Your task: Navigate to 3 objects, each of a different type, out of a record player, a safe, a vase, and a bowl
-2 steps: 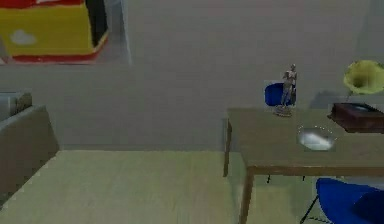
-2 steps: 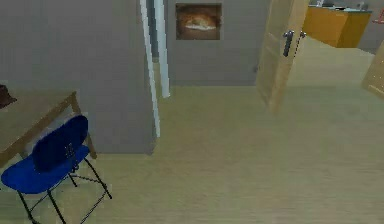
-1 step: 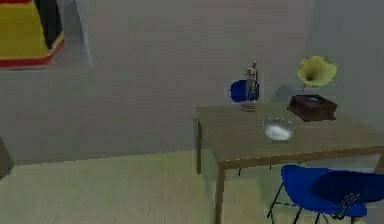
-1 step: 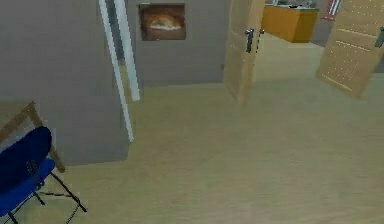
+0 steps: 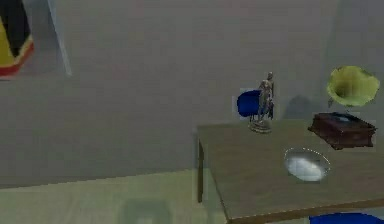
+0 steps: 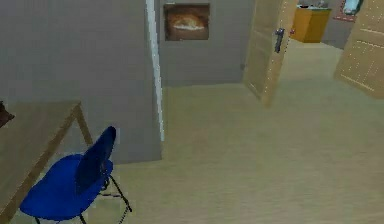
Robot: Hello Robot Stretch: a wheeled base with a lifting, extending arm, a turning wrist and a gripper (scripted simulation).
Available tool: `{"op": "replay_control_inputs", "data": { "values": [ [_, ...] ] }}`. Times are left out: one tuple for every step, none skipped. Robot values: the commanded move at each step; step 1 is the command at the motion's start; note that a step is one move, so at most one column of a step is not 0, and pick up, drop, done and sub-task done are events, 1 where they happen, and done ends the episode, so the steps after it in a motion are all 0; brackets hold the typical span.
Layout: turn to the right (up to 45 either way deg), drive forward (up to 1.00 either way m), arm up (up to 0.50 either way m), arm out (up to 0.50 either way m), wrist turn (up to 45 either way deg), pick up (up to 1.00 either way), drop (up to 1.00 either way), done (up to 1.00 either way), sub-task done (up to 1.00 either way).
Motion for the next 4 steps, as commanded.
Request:
{"op": "replay_control_inputs", "data": {
  "values": [
    [33.0,0.00,0.00,0.00,0.0,0.00,0.00,0.00,0.00],
    [0.0,0.00,0.00,0.00,0.0,0.00,0.00,0.00,1.00],
    [45.0,0.00,0.00,0.00,0.0,0.00,0.00,0.00,0.00],
    [45.0,0.00,0.00,0.00,0.0,0.00,0.00,0.00,0.00]
  ]
}}
